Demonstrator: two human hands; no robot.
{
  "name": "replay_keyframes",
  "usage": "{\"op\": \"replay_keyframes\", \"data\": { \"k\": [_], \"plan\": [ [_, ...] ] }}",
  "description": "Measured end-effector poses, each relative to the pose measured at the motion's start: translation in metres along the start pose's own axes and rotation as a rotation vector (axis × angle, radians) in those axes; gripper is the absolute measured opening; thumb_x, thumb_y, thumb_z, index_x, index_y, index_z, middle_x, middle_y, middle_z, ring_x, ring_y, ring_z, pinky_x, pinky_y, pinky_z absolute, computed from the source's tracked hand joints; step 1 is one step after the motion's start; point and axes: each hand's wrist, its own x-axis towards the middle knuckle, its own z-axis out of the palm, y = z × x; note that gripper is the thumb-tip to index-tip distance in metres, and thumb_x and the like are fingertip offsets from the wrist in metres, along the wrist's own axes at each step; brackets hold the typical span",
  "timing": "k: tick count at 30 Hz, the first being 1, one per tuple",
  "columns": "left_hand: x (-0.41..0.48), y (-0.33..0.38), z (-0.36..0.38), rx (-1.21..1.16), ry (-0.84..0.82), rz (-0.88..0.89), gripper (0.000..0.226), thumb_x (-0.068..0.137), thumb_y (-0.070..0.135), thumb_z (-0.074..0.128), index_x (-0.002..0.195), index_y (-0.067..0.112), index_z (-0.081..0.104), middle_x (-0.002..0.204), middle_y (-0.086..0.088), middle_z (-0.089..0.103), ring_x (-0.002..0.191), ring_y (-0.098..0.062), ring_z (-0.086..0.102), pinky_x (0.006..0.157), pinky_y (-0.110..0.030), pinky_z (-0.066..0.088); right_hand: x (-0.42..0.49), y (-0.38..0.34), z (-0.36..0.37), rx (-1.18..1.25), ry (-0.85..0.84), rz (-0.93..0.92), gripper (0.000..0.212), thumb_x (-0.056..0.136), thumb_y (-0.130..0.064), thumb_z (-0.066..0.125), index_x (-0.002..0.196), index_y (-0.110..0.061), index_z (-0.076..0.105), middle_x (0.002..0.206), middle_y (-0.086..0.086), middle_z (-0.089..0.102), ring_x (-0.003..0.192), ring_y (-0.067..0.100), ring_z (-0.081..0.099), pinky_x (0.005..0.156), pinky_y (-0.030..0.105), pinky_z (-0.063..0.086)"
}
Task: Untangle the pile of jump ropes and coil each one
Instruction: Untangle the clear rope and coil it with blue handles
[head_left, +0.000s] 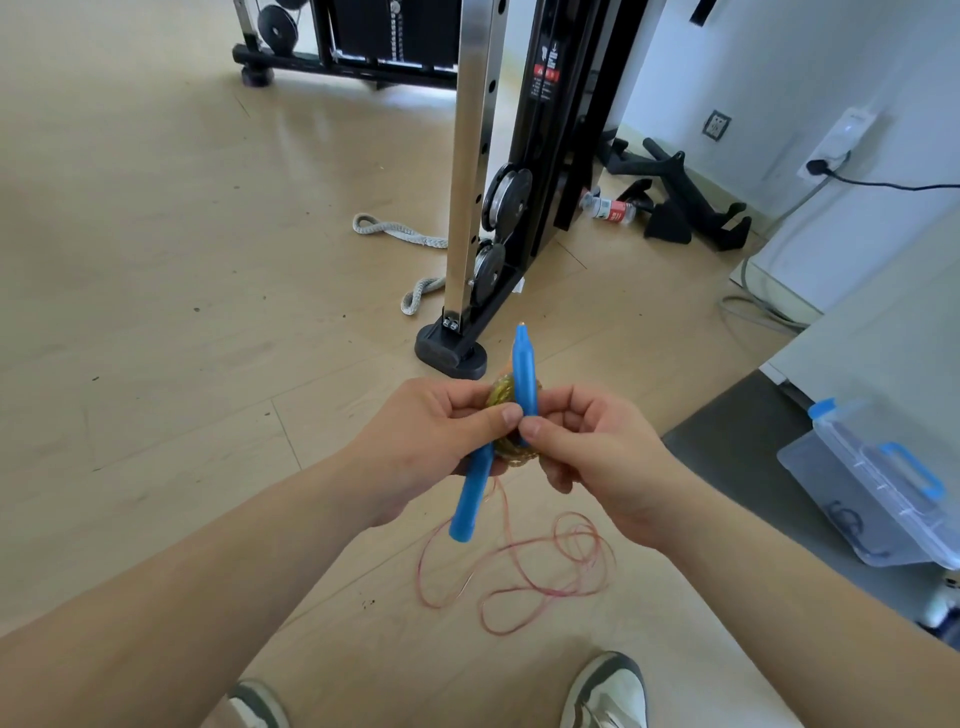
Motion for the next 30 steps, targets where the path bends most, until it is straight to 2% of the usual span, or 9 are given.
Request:
{"op": "replay_keyframes", "data": {
  "k": [4,7,8,10,13,16,20,23,30],
  "plan": [
    [0.002,0.000,-0.004,-0.093,-0.037,-0.037,0.021,0.095,0.025,0.068,0.113,0.018,0.077,0.101,-0.010,0.079,0.095,-0.033,0.076,0.089,-0.045,0.062,0.005,0.005,0.001,-0.090,0.113,-0.077,0.032,0.083,-0.011,0.084,0.102,-0.012,0.059,0.073,0.002,0.052,0.058,0.010,0.046,0.052,0.020,0.040],
    [0.001,0.000,-0.008,-0.086,-0.078,-0.025,0.020,0.096,0.023,0.068,0.113,0.018,0.077,0.105,-0.011,0.078,0.098,-0.034,0.075,0.089,-0.043,0.062,0.006,0.003,-0.007,-0.166,0.043,-0.016,0.064,0.076,-0.027,0.090,0.130,-0.023,0.056,0.102,0.004,0.066,0.084,0.020,0.067,0.069,0.030,0.055],
    [0.000,0.000,-0.007,-0.065,-0.088,-0.020,0.020,0.096,0.023,0.068,0.113,0.019,0.076,0.103,-0.010,0.078,0.097,-0.034,0.075,0.087,-0.041,0.063,0.006,0.002,-0.010,-0.162,-0.051,0.008,0.063,0.080,-0.027,0.087,0.135,-0.021,0.058,0.115,0.008,0.069,0.097,0.026,0.071,0.080,0.036,0.058],
    [-0.001,0.001,-0.006,0.006,-0.091,-0.003,0.018,0.096,0.021,0.069,0.112,0.022,0.077,0.099,-0.009,0.079,0.092,-0.033,0.076,0.083,-0.037,0.064,0.003,0.000,-0.011,-0.120,-0.177,0.019,0.040,0.088,-0.015,0.079,0.127,-0.014,0.067,0.117,0.016,0.073,0.108,0.036,0.071,0.093,0.044,0.059],
    [0.000,-0.001,-0.005,0.141,-0.044,0.024,0.015,0.095,0.024,0.071,0.108,0.028,0.078,0.092,-0.003,0.079,0.085,-0.028,0.076,0.077,-0.032,0.064,0.002,-0.001,-0.011,-0.136,-0.099,0.035,0.028,0.088,-0.005,0.076,0.115,-0.009,0.070,0.108,0.016,0.076,0.106,0.037,0.072,0.090,0.042,0.061],
    [0.001,-0.001,-0.004,0.151,-0.005,-0.003,0.013,0.095,0.026,0.071,0.106,0.028,0.078,0.091,-0.001,0.078,0.079,-0.022,0.077,0.067,-0.021,0.060,0.004,-0.001,-0.007,-0.209,-0.043,0.053,0.027,0.088,-0.011,0.079,0.113,-0.014,0.070,0.106,0.013,0.077,0.099,0.033,0.074,0.087,0.042,0.062],
    [0.004,0.000,-0.005,0.183,0.012,-0.027,0.011,0.096,0.026,0.070,0.103,0.020,0.075,0.093,-0.005,0.078,0.076,-0.022,0.077,0.066,-0.023,0.061,0.001,-0.005,-0.001,-0.456,-0.027,-0.006,0.017,0.096,-0.022,0.071,0.111,-0.028,0.064,0.096,0.003,0.077,0.082,0.018,0.076,0.078,0.034,0.064],
    [0.004,0.000,-0.006,0.220,0.006,-0.024,0.011,0.095,0.026,0.070,0.103,0.019,0.073,0.092,-0.003,0.077,0.076,-0.022,0.077,0.068,-0.026,0.063,-0.001,-0.004,0.006,-0.453,-0.016,-0.008,0.016,0.098,-0.017,0.067,0.111,-0.026,0.061,0.095,0.008,0.075,0.075,0.016,0.073,0.071,0.028,0.063],
    [0.006,-0.008,-0.003,0.475,0.080,0.073,0.009,0.093,0.027,0.071,0.102,0.027,0.071,0.093,0.006,0.074,0.069,-0.011,0.075,0.068,-0.027,0.063,0.001,-0.004,0.014,-0.360,0.054,0.066,0.025,0.091,-0.003,0.068,0.110,-0.018,0.065,0.093,0.023,0.076,0.070,0.028,0.073,0.074,0.048,0.063]
  ]
}}
